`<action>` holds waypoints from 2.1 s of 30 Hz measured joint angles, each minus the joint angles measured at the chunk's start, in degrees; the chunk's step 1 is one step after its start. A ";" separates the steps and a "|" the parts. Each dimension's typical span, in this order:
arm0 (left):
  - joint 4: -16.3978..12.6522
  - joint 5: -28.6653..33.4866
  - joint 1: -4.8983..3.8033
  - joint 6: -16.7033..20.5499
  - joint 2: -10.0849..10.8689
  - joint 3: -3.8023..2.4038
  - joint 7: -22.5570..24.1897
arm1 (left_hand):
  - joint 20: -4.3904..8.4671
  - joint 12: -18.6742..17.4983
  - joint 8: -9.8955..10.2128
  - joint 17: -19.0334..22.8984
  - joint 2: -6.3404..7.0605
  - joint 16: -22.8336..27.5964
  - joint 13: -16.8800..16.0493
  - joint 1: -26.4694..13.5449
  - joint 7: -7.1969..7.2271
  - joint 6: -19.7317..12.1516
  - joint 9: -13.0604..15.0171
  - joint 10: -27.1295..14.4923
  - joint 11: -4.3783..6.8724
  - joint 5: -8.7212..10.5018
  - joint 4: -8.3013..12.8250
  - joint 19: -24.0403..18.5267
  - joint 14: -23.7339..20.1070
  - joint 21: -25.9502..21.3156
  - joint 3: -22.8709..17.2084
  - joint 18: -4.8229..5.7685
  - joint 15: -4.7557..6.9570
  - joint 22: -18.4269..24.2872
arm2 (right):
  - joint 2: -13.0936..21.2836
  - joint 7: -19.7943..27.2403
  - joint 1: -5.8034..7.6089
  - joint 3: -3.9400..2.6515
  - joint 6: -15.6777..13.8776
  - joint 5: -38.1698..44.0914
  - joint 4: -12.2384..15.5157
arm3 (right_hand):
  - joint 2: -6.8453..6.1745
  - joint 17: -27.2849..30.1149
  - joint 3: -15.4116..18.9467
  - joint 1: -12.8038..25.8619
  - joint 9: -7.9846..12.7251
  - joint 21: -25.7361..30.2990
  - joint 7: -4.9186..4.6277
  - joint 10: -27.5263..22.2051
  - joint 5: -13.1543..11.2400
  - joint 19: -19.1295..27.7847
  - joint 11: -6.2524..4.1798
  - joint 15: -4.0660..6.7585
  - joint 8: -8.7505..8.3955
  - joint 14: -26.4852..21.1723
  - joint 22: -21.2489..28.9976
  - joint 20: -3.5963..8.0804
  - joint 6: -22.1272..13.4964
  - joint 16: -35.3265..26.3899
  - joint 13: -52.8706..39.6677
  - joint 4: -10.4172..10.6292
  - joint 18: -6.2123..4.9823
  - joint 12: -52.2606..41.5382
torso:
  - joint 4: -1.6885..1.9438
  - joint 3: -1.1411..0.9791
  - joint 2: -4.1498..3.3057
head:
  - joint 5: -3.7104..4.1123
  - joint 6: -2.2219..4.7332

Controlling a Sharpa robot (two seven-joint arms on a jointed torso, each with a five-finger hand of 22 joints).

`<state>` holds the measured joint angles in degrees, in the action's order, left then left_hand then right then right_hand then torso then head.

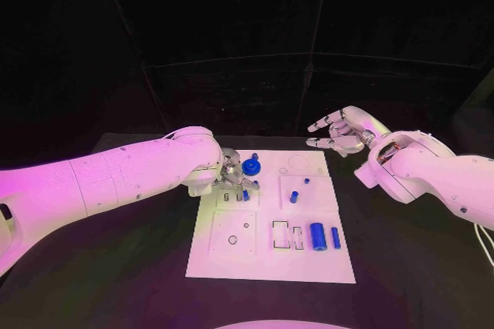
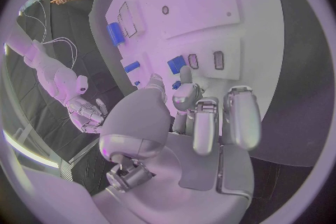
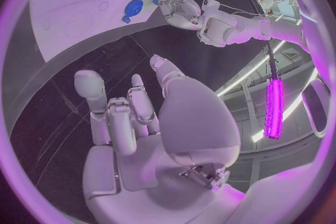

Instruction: Assemble the parts on the task board

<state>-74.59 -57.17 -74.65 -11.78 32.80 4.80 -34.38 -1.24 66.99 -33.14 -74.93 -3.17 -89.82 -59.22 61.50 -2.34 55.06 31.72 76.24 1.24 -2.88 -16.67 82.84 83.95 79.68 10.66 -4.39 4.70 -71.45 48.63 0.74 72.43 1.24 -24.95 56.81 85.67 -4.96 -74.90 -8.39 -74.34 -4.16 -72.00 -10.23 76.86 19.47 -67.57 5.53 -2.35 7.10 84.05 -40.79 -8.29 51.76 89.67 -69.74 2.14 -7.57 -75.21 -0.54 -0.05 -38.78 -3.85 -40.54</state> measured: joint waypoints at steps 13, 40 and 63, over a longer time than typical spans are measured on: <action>0.23 -0.15 -0.10 -1.65 -0.13 0.00 -0.88 | 0.17 0.25 -0.43 0.00 -0.13 0.00 -0.25 0.14 0.05 -0.05 0.61 0.22 0.21 0.00 0.40 0.17 0.21 0.44 0.39 0.00 0.21 -0.57 | -0.46 -0.42 0.00 0.00 0.15 -0.03 -0.54 | 0.00 0.00 0.15 0.00 0.00 0.00 0.00 0.00 0.37 0.00 0.00 0.00 0.00 0.00 0.19 0.00 0.00 0.00 -0.01 0.15 0.00 0.00 | -0.02 0.01 0.01 | 0.15 -0.13; 0.66 -0.21 -0.13 -3.17 -1.21 0.00 -1.40 | 0.17 0.47 -1.28 0.01 -2.21 0.00 -0.44 5.09 0.21 -1.02 2.20 0.22 0.21 0.00 2.22 0.17 0.21 0.44 -0.18 -0.01 0.20 -0.60 | -1.15 -0.95 0.00 0.01 0.67 -0.05 -1.30 | 0.00 -0.04 0.15 0.00 0.00 0.20 0.00 0.00 1.57 0.00 0.00 0.00 0.21 0.00 0.55 0.00 0.00 0.00 0.12 0.15 0.00 0.00 | 0.02 -0.03 0.01 | 0.19 -0.85; 1.05 -0.23 -0.28 -3.64 -1.68 -0.08 -1.19 | 0.37 0.47 -0.73 0.01 -4.56 0.00 -0.09 15.53 0.42 -2.48 2.75 -0.51 0.71 0.22 10.20 -0.05 0.03 0.44 -8.81 -0.01 0.45 -0.24 | -1.50 -1.63 0.00 0.01 1.03 0.02 -1.37 | 0.00 -0.03 0.30 0.00 0.00 0.42 0.00 0.00 1.83 0.00 0.00 0.00 0.21 0.00 0.72 0.00 0.00 0.00 -0.12 0.30 0.00 0.00 | 0.04 -0.04 0.04 | -0.01 -1.32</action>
<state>-73.54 -57.40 -74.92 -15.42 31.12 4.72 -35.57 -0.87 67.45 -33.87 -74.91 -7.72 -89.82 -59.31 77.03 -1.92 52.57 34.46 75.73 1.94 -2.66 -6.47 82.79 83.98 80.11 1.85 -4.40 5.15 -71.69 47.13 -0.88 72.43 1.26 -23.93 56.83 84.30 -4.96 -74.93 -8.10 -74.34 -4.16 -71.58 -10.23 76.86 21.30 -67.58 5.53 -2.35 7.31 84.05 -40.07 -8.29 51.76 89.67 -69.86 2.44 -7.57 -75.21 -0.51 -0.09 -38.74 -3.85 -41.86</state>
